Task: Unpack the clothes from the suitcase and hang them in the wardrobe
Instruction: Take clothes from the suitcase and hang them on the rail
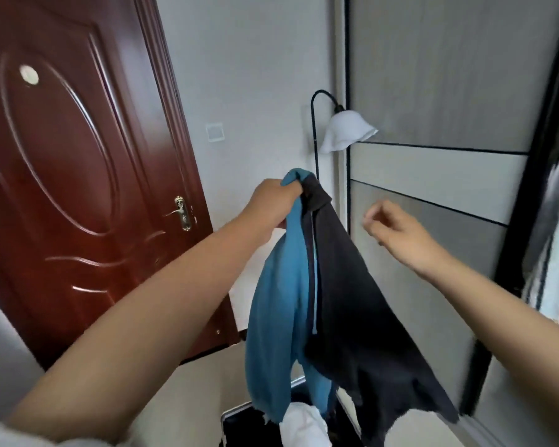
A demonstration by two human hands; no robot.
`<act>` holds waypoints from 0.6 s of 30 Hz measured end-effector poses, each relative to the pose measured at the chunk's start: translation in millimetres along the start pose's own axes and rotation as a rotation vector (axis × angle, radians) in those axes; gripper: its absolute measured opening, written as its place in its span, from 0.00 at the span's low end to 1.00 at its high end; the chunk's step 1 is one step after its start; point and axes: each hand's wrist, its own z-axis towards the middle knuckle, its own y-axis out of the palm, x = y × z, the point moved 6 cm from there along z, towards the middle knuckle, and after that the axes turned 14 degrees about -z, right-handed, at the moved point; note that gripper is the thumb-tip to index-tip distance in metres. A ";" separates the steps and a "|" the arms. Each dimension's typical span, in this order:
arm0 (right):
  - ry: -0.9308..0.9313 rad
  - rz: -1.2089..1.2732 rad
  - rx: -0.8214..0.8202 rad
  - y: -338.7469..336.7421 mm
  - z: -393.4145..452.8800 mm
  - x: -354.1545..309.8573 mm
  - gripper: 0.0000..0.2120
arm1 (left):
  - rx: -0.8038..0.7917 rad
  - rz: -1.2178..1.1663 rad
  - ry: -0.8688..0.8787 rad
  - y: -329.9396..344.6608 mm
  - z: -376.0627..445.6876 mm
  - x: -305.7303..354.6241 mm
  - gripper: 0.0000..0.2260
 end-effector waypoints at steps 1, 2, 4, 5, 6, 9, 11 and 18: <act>-0.036 -0.011 -0.090 7.3 -22.1 -3.9 0.04 | -0.033 0.045 -0.010 8.8 -1.7 4.0 0.10; -0.061 -0.047 -0.199 18.1 -43.8 -4.6 0.05 | -0.071 0.083 -0.031 18.1 -5.4 7.0 0.09; -0.067 -0.143 -0.398 50.6 -74.6 4.1 0.17 | -0.121 0.172 -0.066 26.8 -12.6 6.8 0.06; -0.035 -0.153 -0.418 60.9 -83.0 9.2 0.23 | -0.152 0.223 -0.067 30.6 -18.2 7.7 0.06; 0.008 -0.122 -0.380 67.7 -86.9 11.5 0.26 | -0.182 0.266 -0.063 32.9 -23.9 8.2 0.07; 0.122 0.010 -0.067 63.9 -80.7 4.7 0.20 | -0.272 0.336 -0.037 33.1 -39.1 9.2 0.10; 0.115 -0.002 0.114 50.6 -78.0 -6.5 0.18 | -0.316 0.365 -0.034 26.0 -49.7 7.6 0.11; -0.022 -0.108 -0.165 53.9 -64.3 -47.3 0.18 | -0.412 0.310 -0.061 -6.0 -68.3 -0.4 0.12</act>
